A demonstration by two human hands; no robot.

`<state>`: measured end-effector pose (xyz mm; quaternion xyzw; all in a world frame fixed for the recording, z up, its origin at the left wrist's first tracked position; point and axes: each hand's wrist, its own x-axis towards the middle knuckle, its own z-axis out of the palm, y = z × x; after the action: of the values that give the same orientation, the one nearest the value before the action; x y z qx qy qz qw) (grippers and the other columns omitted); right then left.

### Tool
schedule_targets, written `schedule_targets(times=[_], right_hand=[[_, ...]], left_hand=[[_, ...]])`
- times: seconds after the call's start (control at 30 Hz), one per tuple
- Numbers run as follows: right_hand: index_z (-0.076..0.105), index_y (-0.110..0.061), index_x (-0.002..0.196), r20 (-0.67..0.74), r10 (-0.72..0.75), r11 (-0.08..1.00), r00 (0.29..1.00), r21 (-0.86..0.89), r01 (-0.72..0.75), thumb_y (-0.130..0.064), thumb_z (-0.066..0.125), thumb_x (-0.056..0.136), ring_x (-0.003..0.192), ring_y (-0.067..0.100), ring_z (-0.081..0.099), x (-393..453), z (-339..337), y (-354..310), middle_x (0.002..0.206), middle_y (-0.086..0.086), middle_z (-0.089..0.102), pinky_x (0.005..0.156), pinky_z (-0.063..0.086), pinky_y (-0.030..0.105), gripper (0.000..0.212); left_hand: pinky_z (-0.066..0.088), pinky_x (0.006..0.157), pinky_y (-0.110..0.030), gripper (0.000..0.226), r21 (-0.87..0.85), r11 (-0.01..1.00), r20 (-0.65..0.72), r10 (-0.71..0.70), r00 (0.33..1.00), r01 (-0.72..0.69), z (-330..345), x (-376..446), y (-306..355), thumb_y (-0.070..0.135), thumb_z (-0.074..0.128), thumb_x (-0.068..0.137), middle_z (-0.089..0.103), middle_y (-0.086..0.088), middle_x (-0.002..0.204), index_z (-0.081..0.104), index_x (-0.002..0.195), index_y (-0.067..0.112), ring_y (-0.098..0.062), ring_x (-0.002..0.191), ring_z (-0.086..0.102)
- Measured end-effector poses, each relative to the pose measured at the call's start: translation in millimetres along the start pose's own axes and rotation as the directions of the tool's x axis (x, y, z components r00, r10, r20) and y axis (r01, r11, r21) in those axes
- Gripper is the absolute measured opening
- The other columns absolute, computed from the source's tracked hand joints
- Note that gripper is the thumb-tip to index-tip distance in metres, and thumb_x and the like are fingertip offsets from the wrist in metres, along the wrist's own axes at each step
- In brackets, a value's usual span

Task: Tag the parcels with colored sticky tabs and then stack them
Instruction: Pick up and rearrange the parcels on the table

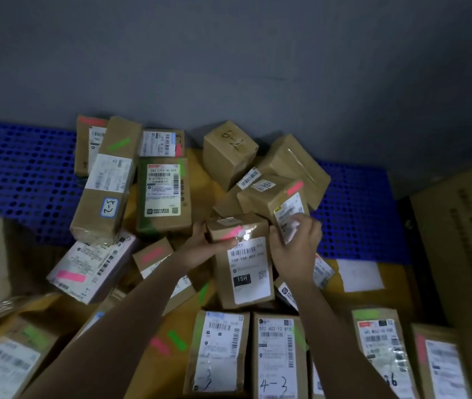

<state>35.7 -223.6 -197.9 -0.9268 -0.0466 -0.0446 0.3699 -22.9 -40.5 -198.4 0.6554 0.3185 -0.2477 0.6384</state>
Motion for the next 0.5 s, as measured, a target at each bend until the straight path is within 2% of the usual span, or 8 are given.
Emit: schedule_targets(times=[0.03, 0.1, 0.17, 0.23, 0.33, 0.43, 0.5], right_hand=[[0.044, -0.006, 0.123, 0.008, 0.06, 0.998, 0.998, -0.017, -0.06, -0.017, 0.077, 0.073, 0.109, 0.018, 0.032, 9.0, -2.2, 1.4, 0.123, 0.013, 0.04, 0.094, 0.037, 0.04, 0.061], [0.025, -0.009, 0.141, 0.129, 0.204, 0.977, 0.97, -0.09, -0.193, -0.02, 0.079, 0.066, 0.128, 0.029, 0.027, 29.8, -8.5, 3.4, 0.14, 0.015, 0.031, 0.108, 0.027, 0.047, 0.094], [0.004, -0.019, 0.149, 0.324, 0.291, 0.956, 0.9, -0.128, -0.263, -0.021, 0.078, 0.065, 0.139, 0.032, 0.016, 45.4, -15.7, 5.7, 0.15, 0.011, 0.02, 0.114, 0.018, 0.053, 0.111], [-0.006, -0.028, 0.149, 0.438, 0.315, 0.949, 0.842, -0.137, -0.284, -0.019, 0.077, 0.066, 0.143, 0.033, 0.007, 52.1, -19.3, 7.6, 0.154, 0.008, 0.011, 0.116, 0.013, 0.056, 0.118], [-0.002, -0.024, 0.15, 0.433, 0.286, 0.958, 0.855, -0.134, -0.253, -0.018, 0.08, 0.065, 0.143, 0.035, 0.007, 51.6, -18.7, 6.7, 0.153, 0.01, 0.011, 0.116, 0.014, 0.054, 0.118], [0.009, -0.02, 0.149, 0.325, 0.224, 0.974, 0.919, -0.063, -0.215, -0.023, 0.081, 0.064, 0.137, 0.032, 0.018, 51.8, -25.6, 0.1, 0.146, 0.01, 0.024, 0.113, 0.022, 0.054, 0.112], [0.013, -0.022, 0.149, 0.238, 0.205, 0.974, 0.949, 0.043, -0.221, -0.027, 0.082, 0.064, 0.134, 0.028, 0.024, 50.4, -34.5, -6.7, 0.141, 0.008, 0.03, 0.111, 0.026, 0.054, 0.11]], left_hand=[[0.032, 0.103, -0.037, 0.105, -0.006, 1.0, -0.013, 0.013, 1.0, -0.013, 0.3, -0.1, -0.7, 0.038, 0.077, 0.074, 0.041, -0.003, 0.146, 0.006, 0.149, 0.02, -0.025, 0.133, 0.038], [0.037, 0.093, -0.028, 0.102, -0.032, 0.997, -0.049, 0.069, 0.996, -0.07, -1.1, -1.1, -1.0, 0.032, 0.079, 0.073, 0.049, 0.002, 0.134, 0.011, 0.147, 0.02, -0.018, 0.122, 0.046], [0.038, 0.086, -0.023, 0.095, -0.071, 0.989, -0.109, 0.125, 0.986, -0.133, -4.9, -3.2, 1.6, 0.027, 0.08, 0.072, 0.052, 0.009, 0.119, 0.017, 0.144, 0.024, -0.013, 0.114, 0.049], [0.038, 0.087, -0.025, 0.091, -0.119, 0.981, -0.137, 0.137, 0.981, -0.153, -11.4, -4.4, 5.7, 0.03, 0.079, 0.073, 0.053, 0.008, 0.118, 0.019, 0.141, 0.029, -0.014, 0.115, 0.051], [0.04, 0.095, -0.032, 0.094, -0.159, 0.969, -0.154, 0.163, 0.975, -0.187, -19.7, -10.7, 15.1, 0.044, 0.074, 0.073, 0.049, 0.005, 0.128, 0.015, 0.146, 0.03, -0.018, 0.119, 0.049], [0.039, 0.103, -0.038, 0.097, -0.175, 0.961, -0.214, 0.173, 0.961, -0.212, -25.2, -15.4, 20.2, 0.054, 0.071, 0.073, 0.047, 0.006, 0.133, 0.014, 0.149, 0.035, -0.02, 0.122, 0.048], [0.042, 0.103, -0.045, 0.103, -0.207, 0.95, -0.252, 0.178, 0.951, -0.233, -29.3, -19.3, 21.9, 0.065, 0.075, 0.061, 0.05, 0.006, 0.136, 0.019, 0.145, 0.045, -0.021, 0.12, 0.052]])
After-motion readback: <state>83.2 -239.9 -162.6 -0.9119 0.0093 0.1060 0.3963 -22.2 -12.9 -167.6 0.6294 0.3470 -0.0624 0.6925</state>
